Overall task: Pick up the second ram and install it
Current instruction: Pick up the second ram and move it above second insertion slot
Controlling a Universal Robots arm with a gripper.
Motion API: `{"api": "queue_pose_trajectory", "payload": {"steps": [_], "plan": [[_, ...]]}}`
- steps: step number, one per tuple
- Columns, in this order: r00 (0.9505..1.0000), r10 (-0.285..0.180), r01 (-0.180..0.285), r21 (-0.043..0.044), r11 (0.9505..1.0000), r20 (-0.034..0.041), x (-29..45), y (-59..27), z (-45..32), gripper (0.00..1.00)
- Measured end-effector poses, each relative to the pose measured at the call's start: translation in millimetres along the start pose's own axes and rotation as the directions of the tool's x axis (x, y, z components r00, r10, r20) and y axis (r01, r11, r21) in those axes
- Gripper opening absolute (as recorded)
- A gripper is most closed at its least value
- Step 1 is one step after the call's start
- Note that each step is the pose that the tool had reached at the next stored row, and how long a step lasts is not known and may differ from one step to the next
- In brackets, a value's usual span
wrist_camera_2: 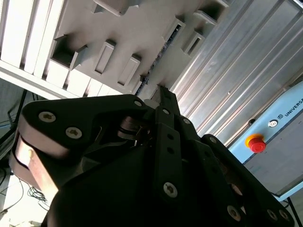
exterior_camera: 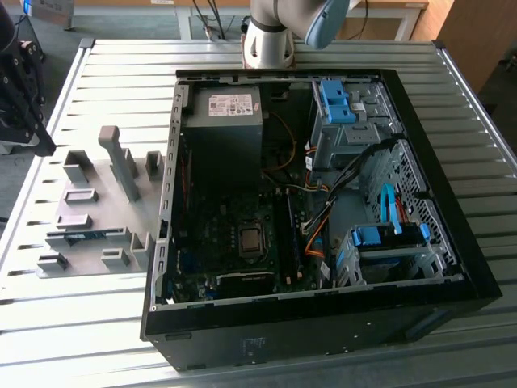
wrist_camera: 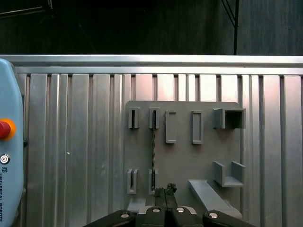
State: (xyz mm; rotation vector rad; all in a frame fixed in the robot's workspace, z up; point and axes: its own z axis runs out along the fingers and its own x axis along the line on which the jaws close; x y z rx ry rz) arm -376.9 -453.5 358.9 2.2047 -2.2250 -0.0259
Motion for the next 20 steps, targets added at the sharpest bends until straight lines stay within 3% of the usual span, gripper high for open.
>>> {"api": "queue_pose_trajectory", "payload": {"steps": [3,5,6,11,12,20], "plan": [[1.0,0.0,0.0,0.0001,1.0,0.0,0.0,0.0,0.1,0.11],[1.0,0.0,0.0,0.0,1.0,0.0,0.0,0.0,0.1,0.16],[1.0,0.0,0.0,0.0,1.0,0.0,0.0,0.0,0.1,0.24],[1.0,0.0,0.0,0.0001,1.0,0.0001,0.0,0.0,0.7,0.25],[1.0,0.0,0.0,0.0001,1.0,0.0,0.0,0.1,1.0,0.31],[1.0,0.001,-0.001,0.0003,1.0,-0.0005,0.1,1.8,7.5,0.31]]}}
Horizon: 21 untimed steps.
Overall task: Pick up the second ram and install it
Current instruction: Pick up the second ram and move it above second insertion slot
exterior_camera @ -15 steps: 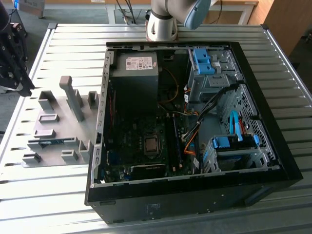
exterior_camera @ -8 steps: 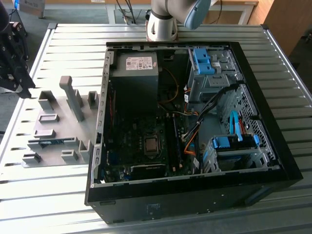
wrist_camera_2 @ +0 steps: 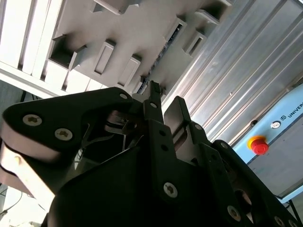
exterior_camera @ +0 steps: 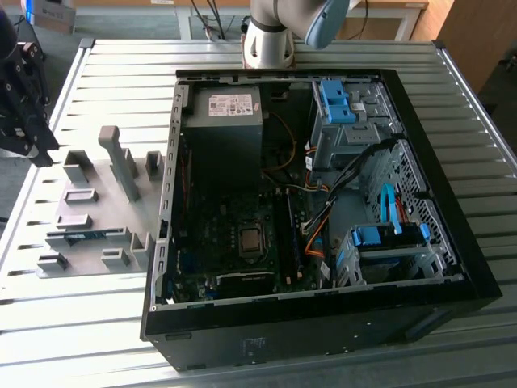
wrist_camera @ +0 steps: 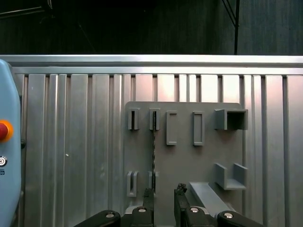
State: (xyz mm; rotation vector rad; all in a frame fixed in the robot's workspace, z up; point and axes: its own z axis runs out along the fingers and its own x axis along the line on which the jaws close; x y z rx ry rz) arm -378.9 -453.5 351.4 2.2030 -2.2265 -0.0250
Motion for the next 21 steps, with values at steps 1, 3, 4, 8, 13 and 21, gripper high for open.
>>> {"api": "queue_pose_trajectory", "payload": {"steps": [1,3,4,8,13,21], "plan": [[1.0,0.0,0.0,0.0,1.0,0.0,0.0,0.0,1.1,0.31],[1.0,0.0,0.0,0.0,1.0,0.0,0.0,0.0,2.9,0.31],[1.0,0.0,0.0,0.0,1.0,0.0,0.0,-0.1,3.5,0.31],[1.0,0.0,0.0,0.0,1.0,0.0,0.0,-0.1,6.3,0.31],[1.0,0.0,0.0,-0.0002,1.0,-0.0002,0.0,-0.1,8.9,0.31],[1.0,0.0,0.0,0.0,1.0,-0.0001,0.0,-0.2,10.2,0.31]]}}
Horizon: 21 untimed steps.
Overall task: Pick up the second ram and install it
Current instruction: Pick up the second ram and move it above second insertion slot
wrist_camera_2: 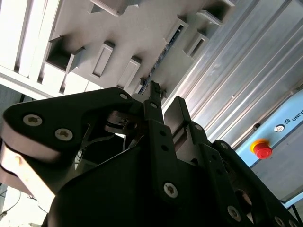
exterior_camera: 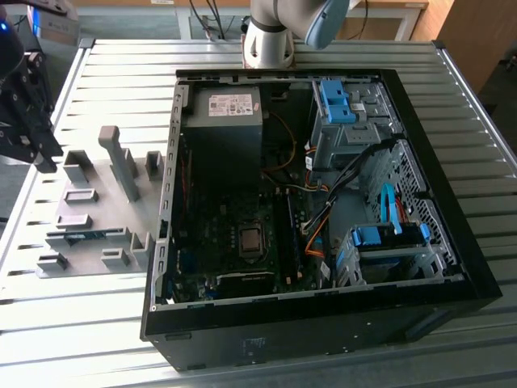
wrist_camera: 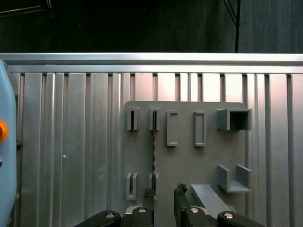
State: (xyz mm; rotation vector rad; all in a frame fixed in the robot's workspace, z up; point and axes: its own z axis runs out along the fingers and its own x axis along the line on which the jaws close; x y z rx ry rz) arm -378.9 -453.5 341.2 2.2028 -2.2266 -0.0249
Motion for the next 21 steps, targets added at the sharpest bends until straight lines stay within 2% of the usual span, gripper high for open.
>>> {"api": "queue_pose_trajectory", "payload": {"steps": [19,21], "plan": [[1.0,0.0,0.0,0.0001,1.0,0.0,0.2,-0.1,4.4,0.31],[1.0,0.001,-0.001,0.0001,1.0,-0.0019,0.3,-0.2,5.3,0.31]]}}
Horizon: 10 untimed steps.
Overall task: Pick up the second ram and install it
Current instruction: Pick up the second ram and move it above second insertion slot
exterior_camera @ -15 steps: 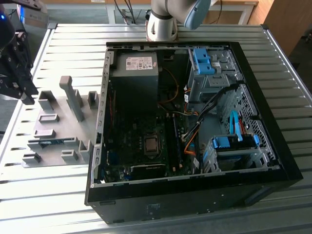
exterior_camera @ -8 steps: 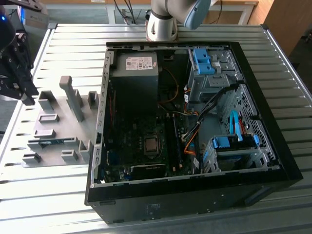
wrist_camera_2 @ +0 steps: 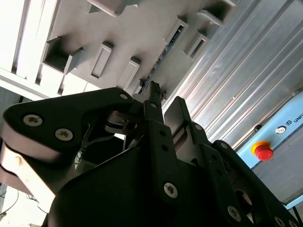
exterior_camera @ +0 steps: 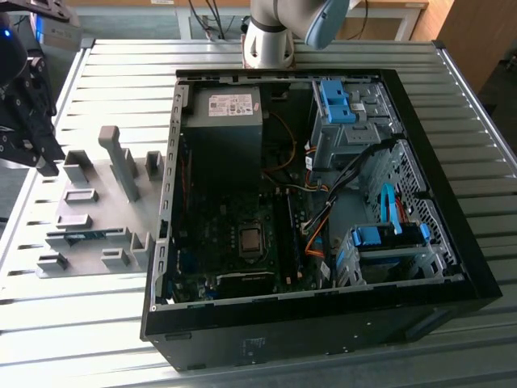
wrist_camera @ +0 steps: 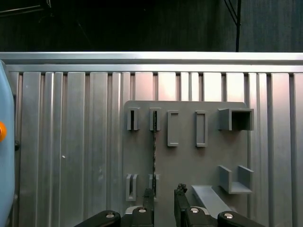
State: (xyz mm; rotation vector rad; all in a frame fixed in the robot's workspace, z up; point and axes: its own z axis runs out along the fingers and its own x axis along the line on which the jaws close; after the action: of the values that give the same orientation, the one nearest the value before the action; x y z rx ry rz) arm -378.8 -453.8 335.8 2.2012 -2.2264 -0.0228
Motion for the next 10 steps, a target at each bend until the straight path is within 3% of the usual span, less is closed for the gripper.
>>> {"api": "queue_pose_trajectory", "payload": {"steps": [10], "plan": [[1.0,0.004,-0.004,0.0001,1.0,-0.0033,1.9,0.0,7.2,0.31]]}}
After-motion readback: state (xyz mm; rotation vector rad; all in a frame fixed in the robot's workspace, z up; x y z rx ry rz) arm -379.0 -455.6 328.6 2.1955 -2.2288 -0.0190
